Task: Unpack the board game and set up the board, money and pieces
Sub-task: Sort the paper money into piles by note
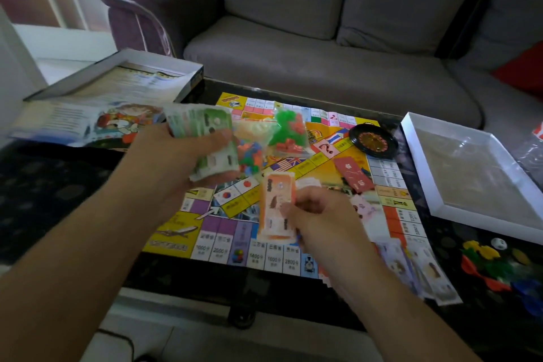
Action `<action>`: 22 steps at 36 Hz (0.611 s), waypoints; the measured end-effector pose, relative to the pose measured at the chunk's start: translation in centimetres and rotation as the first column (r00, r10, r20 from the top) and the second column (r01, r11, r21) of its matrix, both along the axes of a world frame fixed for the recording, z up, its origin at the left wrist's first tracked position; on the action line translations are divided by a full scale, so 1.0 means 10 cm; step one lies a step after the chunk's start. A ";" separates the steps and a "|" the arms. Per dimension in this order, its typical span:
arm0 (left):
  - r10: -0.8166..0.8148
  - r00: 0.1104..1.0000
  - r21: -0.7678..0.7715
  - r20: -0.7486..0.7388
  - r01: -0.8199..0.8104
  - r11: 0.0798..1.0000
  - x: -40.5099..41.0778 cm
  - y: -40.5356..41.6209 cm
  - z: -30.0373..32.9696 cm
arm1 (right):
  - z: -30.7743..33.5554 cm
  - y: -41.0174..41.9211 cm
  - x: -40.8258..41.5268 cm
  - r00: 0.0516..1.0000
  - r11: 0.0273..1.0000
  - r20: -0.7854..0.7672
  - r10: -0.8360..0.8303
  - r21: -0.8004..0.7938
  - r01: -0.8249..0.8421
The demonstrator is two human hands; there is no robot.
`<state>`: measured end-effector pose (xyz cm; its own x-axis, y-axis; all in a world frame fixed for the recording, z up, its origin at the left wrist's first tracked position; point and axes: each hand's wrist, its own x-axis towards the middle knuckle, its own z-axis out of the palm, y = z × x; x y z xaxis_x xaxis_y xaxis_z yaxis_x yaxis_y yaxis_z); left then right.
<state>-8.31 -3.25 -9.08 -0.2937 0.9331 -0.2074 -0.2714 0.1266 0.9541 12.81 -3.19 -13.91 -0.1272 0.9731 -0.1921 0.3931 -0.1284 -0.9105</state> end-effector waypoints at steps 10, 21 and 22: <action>0.039 0.993 0.001 0.109 -0.040 0.999 -0.18 0.01 0.09 | -0.31 -0.29 -0.93 0.980 0.989 0.144 0.136 -0.081 -0.125; -0.135 0.972 0.028 0.192 0.133 0.991 -0.03 -0.04 0.13 | -0.20 -0.31 -0.74 0.828 0.943 0.538 0.157 0.166 -0.287; -0.156 0.971 0.039 0.180 0.151 0.988 -0.02 -0.05 0.13 | -0.17 -0.26 -0.64 0.882 0.957 0.444 0.158 0.151 -0.248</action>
<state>-8.47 -3.70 -7.80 -0.1061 0.9696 -0.2204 -0.4203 0.1572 0.8937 6.38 -5.80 -15.63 -0.2765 0.9578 -0.0790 0.7438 0.1612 -0.6486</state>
